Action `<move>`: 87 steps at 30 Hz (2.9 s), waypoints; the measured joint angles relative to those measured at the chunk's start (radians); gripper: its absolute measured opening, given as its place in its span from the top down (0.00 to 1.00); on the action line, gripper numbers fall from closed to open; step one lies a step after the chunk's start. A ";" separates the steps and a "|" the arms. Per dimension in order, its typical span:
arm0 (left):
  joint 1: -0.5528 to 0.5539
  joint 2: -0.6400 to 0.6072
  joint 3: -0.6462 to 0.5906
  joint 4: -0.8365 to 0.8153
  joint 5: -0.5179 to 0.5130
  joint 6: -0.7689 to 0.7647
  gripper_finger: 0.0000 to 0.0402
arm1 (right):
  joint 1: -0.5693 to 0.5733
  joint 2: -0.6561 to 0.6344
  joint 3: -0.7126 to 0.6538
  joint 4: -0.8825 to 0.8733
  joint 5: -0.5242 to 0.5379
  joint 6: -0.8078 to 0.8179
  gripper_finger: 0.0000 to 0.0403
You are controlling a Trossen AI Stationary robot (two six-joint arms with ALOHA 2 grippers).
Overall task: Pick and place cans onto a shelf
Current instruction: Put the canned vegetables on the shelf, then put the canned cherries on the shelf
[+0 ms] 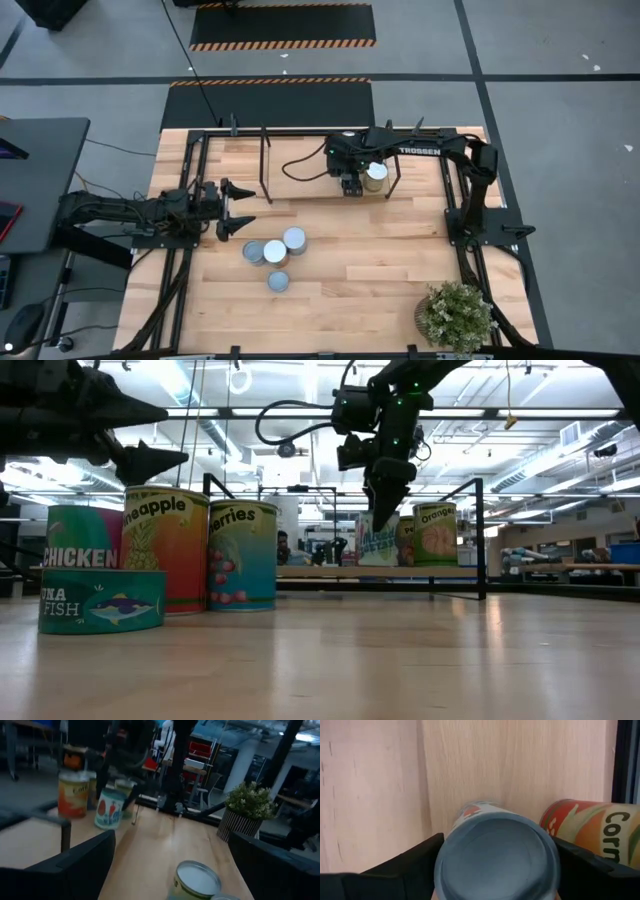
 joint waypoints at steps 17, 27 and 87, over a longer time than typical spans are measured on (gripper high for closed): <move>0.001 0.000 0.000 0.077 -0.009 0.063 0.02 | -0.001 0.000 0.019 0.004 0.086 0.011 0.10; 0.001 0.000 0.000 0.076 -0.045 -0.029 0.02 | 0.002 -0.004 0.019 0.047 0.072 0.079 0.10; 0.000 0.000 0.000 0.068 -0.045 -0.198 0.02 | 0.358 0.029 0.052 0.298 -0.029 0.201 0.10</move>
